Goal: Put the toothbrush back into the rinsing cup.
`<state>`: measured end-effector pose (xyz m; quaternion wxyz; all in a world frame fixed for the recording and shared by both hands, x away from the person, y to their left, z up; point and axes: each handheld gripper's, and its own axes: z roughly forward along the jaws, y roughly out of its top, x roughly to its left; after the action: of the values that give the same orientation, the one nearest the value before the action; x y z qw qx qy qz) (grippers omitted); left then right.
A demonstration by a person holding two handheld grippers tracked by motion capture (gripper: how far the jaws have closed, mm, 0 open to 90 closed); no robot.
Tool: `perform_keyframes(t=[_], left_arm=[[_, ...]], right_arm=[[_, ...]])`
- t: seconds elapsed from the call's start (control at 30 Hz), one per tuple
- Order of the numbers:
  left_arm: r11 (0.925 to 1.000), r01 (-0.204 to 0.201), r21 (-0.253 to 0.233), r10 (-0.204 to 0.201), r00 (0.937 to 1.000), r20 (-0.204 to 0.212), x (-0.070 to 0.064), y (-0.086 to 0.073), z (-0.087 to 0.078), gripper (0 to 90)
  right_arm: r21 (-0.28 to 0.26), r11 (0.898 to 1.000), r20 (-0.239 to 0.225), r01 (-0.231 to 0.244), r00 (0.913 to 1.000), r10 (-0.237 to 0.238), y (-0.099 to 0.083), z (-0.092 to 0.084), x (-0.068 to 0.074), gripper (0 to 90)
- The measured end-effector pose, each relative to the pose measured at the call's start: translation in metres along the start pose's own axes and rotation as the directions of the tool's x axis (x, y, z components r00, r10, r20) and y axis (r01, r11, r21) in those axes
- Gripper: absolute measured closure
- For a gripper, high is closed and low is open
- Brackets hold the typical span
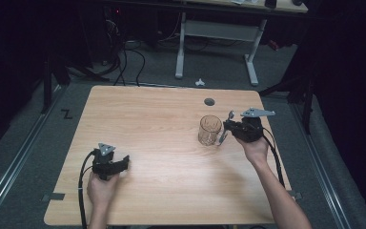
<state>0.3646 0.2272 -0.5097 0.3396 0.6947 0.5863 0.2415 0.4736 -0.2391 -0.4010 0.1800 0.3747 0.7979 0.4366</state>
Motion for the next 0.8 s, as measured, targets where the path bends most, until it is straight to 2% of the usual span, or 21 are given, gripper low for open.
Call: perform_keyframes(t=[0.8], left_arm=[[1.0000, 0.001, 0.000, -0.001, 1.0000, 0.001, 0.0001, 0.0000, -0.0001, 28.4]], right_arm=[[0.034, 0.999, 0.002, 0.006, 1.0000, -0.006, -0.0043, 0.0104, 0.0025, 79.1]])
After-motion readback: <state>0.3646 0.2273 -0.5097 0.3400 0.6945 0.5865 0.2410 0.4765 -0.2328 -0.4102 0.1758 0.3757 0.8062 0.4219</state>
